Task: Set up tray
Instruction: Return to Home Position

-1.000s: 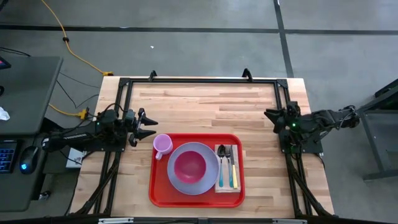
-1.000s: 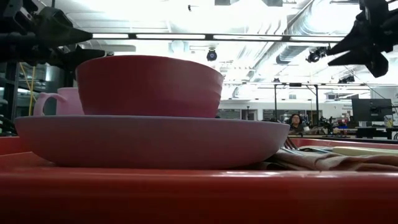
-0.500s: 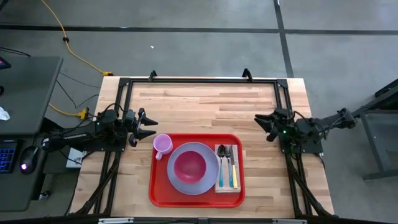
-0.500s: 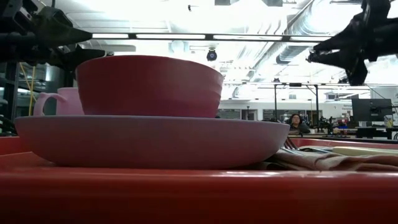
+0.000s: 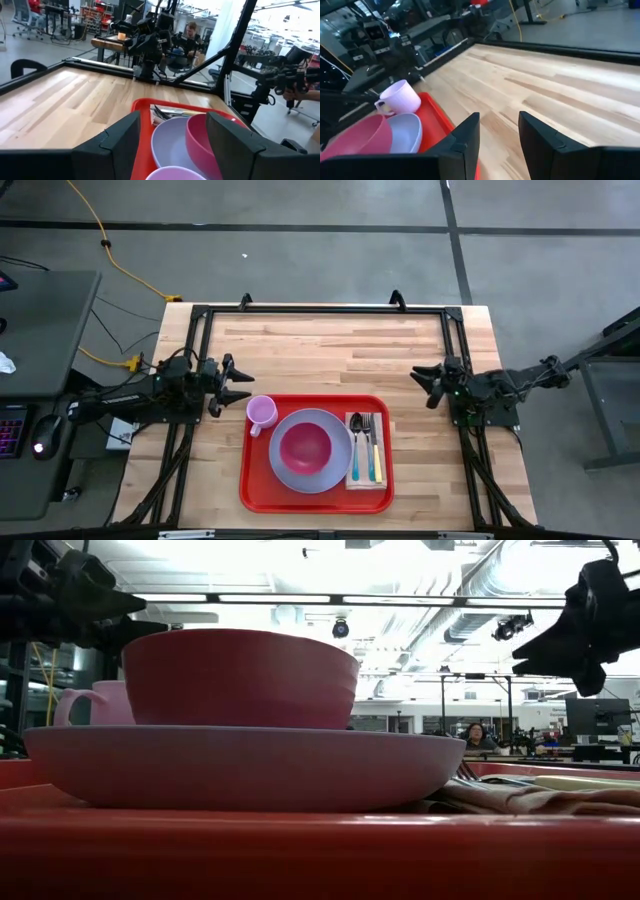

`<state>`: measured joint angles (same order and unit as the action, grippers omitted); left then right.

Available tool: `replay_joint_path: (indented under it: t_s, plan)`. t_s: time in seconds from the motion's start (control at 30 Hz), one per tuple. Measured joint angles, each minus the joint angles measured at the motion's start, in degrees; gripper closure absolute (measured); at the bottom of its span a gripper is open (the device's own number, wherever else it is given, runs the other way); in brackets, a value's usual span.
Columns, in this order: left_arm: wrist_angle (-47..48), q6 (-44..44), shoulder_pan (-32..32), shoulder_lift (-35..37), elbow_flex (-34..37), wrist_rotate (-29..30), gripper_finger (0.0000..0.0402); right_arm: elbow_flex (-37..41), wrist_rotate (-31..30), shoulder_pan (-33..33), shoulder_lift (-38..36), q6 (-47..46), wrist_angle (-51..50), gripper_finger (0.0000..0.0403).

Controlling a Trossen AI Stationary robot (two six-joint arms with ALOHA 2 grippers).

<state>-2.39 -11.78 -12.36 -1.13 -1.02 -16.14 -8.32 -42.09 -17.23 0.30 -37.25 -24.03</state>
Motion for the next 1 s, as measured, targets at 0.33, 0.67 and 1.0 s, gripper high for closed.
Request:
replay_joint_path:
  t_s: [0.33, 0.67, 1.0]
  plan:
    - [0.11, 2.13, -0.02, -0.12, 0.0, 0.17, 0.0147, -0.74, 0.64, 0.02, -0.02, -0.09, -3.96, 0.029]
    - [0.21, 2.5, -0.01, -1.02, 0.0, 0.19, 0.0147, -0.74, 1.98, 0.02, 0.02, 5.26, -3.96, 0.029]
    - [0.26, 0.48, -0.01, -1.02, 0.0, 0.18, 0.0147, -0.74, 8.26, 0.02, 0.02, 6.36, -3.96, 0.029]
